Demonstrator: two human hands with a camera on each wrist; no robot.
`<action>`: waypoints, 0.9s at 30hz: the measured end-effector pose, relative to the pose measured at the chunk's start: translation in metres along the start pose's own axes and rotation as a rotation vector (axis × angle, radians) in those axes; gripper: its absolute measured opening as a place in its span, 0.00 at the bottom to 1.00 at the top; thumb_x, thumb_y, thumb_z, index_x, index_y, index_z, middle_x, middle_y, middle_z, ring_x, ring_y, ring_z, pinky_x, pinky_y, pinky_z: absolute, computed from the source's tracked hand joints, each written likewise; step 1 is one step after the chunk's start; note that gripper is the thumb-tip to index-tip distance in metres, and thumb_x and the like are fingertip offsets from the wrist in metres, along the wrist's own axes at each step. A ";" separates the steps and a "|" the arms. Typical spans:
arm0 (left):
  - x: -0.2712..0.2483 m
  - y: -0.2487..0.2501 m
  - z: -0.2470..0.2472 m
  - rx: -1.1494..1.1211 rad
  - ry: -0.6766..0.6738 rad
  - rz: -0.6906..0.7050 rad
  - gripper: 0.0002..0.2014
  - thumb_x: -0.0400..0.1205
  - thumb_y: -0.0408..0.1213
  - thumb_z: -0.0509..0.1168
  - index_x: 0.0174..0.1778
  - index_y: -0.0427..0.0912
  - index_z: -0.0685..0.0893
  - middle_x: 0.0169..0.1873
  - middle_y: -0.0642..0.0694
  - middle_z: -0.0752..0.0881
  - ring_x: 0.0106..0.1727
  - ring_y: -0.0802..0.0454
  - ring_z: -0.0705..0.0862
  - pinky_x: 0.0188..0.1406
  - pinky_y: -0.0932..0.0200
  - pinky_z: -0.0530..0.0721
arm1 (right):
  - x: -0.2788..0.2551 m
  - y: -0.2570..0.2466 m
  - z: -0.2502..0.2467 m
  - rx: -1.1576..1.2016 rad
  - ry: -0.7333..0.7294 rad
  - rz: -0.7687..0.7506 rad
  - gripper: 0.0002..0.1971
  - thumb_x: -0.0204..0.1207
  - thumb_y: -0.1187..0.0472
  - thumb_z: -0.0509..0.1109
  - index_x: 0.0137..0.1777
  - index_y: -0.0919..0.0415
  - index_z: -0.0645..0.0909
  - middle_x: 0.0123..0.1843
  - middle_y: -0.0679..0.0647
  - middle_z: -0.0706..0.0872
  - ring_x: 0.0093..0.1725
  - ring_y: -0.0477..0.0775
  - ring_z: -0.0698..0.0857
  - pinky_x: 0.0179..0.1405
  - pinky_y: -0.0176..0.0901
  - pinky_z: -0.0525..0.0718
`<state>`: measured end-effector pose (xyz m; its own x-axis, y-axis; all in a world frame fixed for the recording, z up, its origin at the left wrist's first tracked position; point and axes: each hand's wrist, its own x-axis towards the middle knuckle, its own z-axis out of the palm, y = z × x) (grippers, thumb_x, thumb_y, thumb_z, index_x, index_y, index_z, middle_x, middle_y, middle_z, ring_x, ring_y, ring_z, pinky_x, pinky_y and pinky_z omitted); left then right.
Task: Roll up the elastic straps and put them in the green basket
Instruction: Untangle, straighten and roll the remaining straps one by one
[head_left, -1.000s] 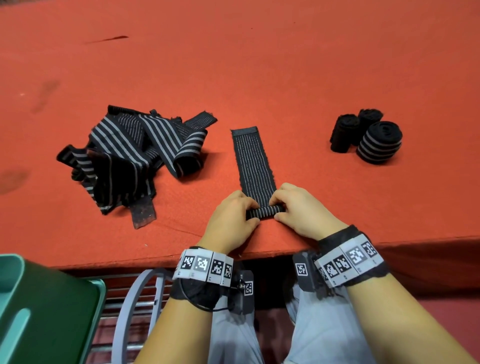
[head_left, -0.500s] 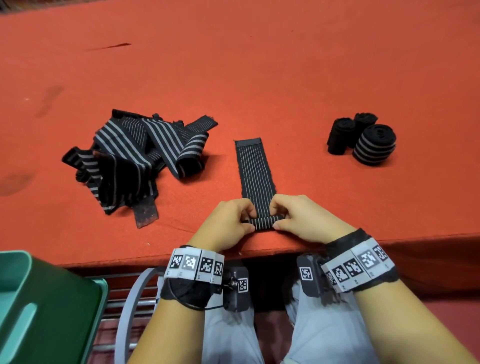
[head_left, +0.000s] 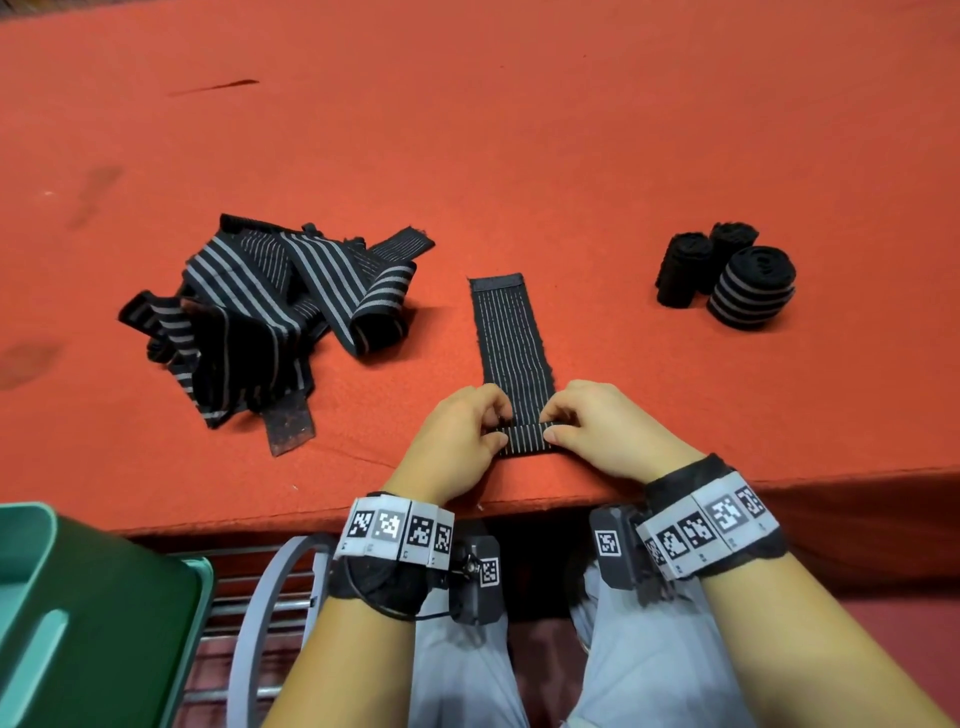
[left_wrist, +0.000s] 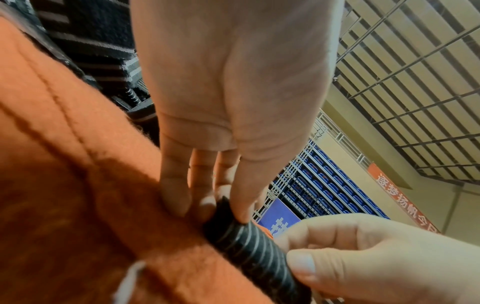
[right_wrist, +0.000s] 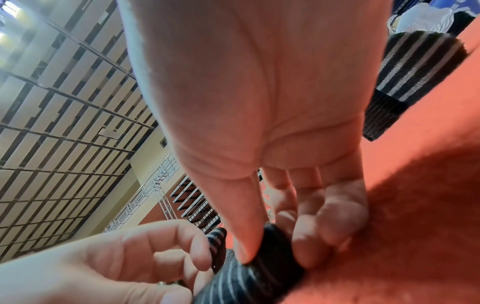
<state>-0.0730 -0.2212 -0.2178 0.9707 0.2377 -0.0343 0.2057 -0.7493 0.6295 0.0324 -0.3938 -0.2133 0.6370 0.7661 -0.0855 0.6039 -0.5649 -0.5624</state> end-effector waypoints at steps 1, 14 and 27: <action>0.000 0.000 0.001 0.003 0.011 0.010 0.10 0.78 0.33 0.72 0.47 0.53 0.83 0.44 0.55 0.79 0.48 0.56 0.80 0.55 0.52 0.81 | 0.000 -0.001 0.000 0.024 0.010 -0.003 0.07 0.78 0.57 0.75 0.54 0.52 0.84 0.47 0.45 0.81 0.47 0.47 0.79 0.48 0.42 0.74; 0.004 -0.003 0.003 0.111 0.003 -0.002 0.14 0.80 0.40 0.71 0.62 0.50 0.87 0.50 0.58 0.75 0.55 0.54 0.80 0.62 0.49 0.79 | 0.005 -0.001 0.006 -0.017 0.037 0.004 0.10 0.76 0.55 0.75 0.53 0.48 0.78 0.51 0.45 0.75 0.51 0.51 0.79 0.54 0.50 0.78; 0.006 0.002 0.001 0.092 0.022 -0.019 0.11 0.78 0.39 0.74 0.53 0.55 0.83 0.46 0.56 0.80 0.50 0.54 0.79 0.50 0.57 0.75 | 0.008 -0.006 0.002 -0.054 0.071 0.000 0.12 0.76 0.60 0.75 0.58 0.50 0.82 0.54 0.46 0.83 0.55 0.50 0.81 0.58 0.49 0.79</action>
<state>-0.0665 -0.2217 -0.2175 0.9639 0.2650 -0.0274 0.2351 -0.7979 0.5550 0.0328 -0.3842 -0.2126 0.6685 0.7433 -0.0256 0.6276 -0.5822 -0.5169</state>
